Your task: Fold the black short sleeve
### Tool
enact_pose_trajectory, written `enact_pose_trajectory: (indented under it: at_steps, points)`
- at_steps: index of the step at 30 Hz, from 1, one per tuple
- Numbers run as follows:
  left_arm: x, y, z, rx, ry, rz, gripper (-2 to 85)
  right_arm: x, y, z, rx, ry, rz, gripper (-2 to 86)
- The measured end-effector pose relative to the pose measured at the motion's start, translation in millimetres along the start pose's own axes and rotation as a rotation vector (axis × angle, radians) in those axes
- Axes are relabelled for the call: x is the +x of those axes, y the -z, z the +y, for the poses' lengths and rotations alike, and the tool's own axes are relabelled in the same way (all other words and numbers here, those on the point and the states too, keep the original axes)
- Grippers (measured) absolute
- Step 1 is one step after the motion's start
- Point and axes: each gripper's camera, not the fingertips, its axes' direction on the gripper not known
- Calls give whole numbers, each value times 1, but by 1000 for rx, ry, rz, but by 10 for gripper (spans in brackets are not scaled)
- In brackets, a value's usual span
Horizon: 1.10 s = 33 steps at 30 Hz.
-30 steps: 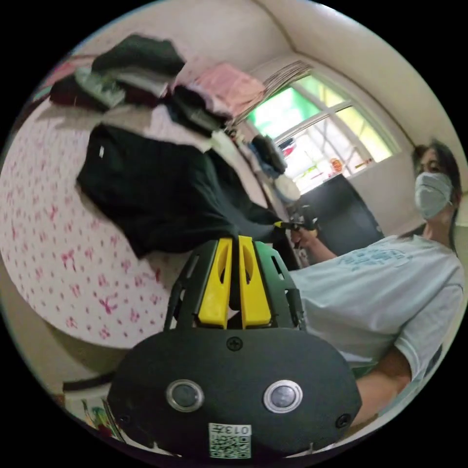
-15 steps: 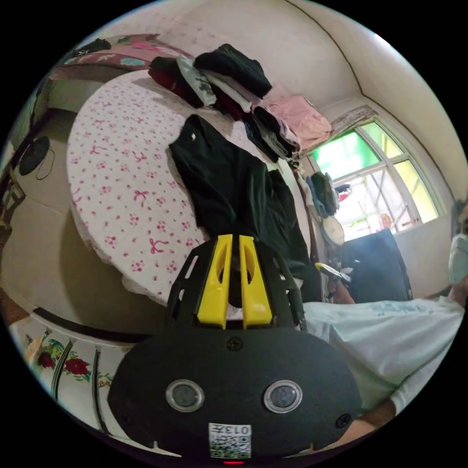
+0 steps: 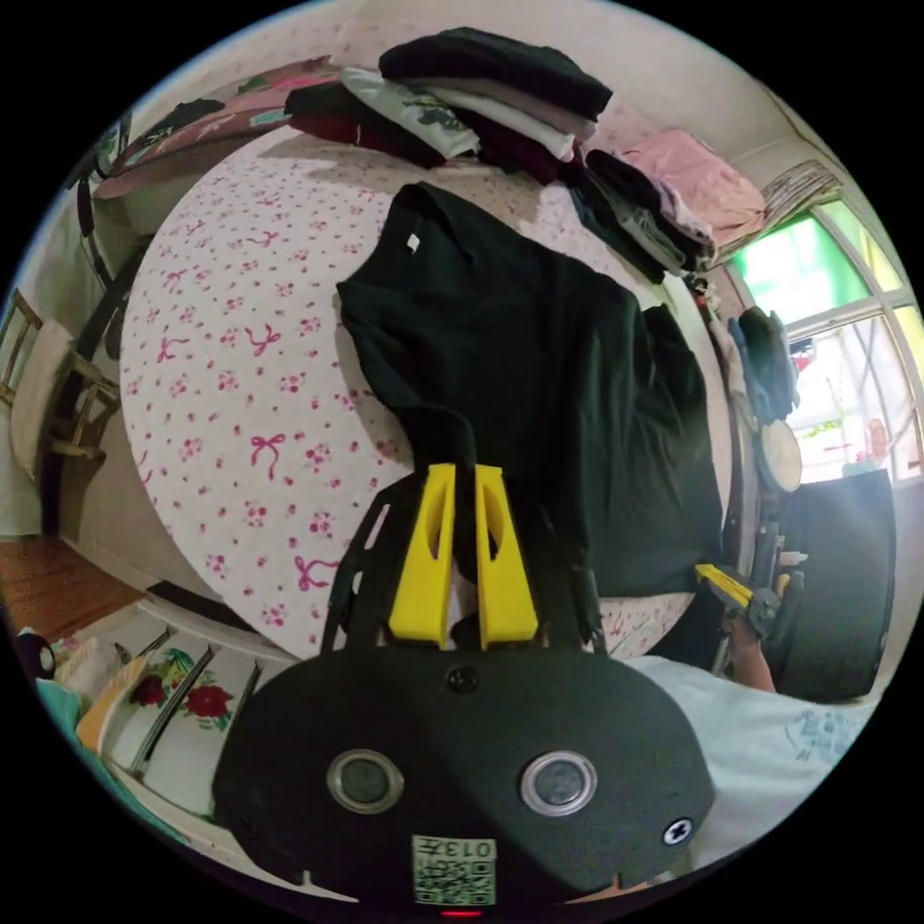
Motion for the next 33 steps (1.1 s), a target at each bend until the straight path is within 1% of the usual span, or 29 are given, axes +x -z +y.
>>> enact_pose_trajectory:
  at_steps: [3, 5, 6, 7, 9, 11, 12, 13, 14, 15, 16, 17, 19, 20, 22, 26, 28, 31, 32, 33]
  points:
    - [-18, 32, 20, 63, -29, 18, 27, 12, 11, 12, 31, -94, -39, 3]
    - [-39, 45, 35, 83, 56, 2, 24, 19, 12, 24, 3, -117, -58, 2]
    - [-55, 50, 46, 100, 121, 30, 23, 19, 12, 27, -2, -118, -61, 3]
    - [-67, 55, 59, 127, 197, 66, 20, 21, 13, 32, 3, -126, -68, 4]
    - [-74, 64, 77, 162, 251, 52, 19, 22, 19, 40, 40, -143, -70, 9]
    - [-61, 74, 88, 210, 158, 67, 24, 20, 27, 49, 84, -143, -52, 25]
    - [-42, 78, 92, 223, 31, 98, 33, 19, 29, 52, 91, -143, -46, 32]
    - [-17, 76, 93, 189, -112, 129, 46, 18, 31, 57, 107, -143, -33, 44]
    - [-2, 73, 93, 157, -183, 137, 56, 18, 33, 62, 123, -148, -27, 56]
    - [29, 65, 93, 71, -316, 129, 76, 18, 33, 65, 127, -157, -28, 59]
    - [62, 56, 95, -12, -448, 88, 90, 21, 33, 70, 124, -190, -36, 65]
    - [79, 51, 98, -48, -511, 53, 97, 26, 33, 76, 127, -237, -56, 69]
    - [132, 32, 117, -126, -726, -119, 118, 35, 36, 85, 156, -327, -87, 77]
    - [140, 28, 122, -133, -758, -165, 121, 39, 38, 92, 173, -382, -91, 84]
    - [160, 11, 140, -104, -826, -307, 130, 43, 39, 98, 170, -424, -72, 95]
    - [164, -21, 145, -164, -820, -427, 122, 44, 32, 104, 139, -432, -104, 90]
    - [161, -28, 137, -168, -768, -474, 87, 42, 30, 100, 137, -414, -84, 71]
    - [160, -21, 120, -209, -745, -437, 58, 45, 31, 87, 93, -368, -71, 35]
    - [159, -16, 116, -213, -745, -414, 56, 49, 37, 84, 116, -362, -78, 27]
    - [156, -3, 109, -204, -741, -348, 53, 51, 42, 83, 135, -361, -80, 25]
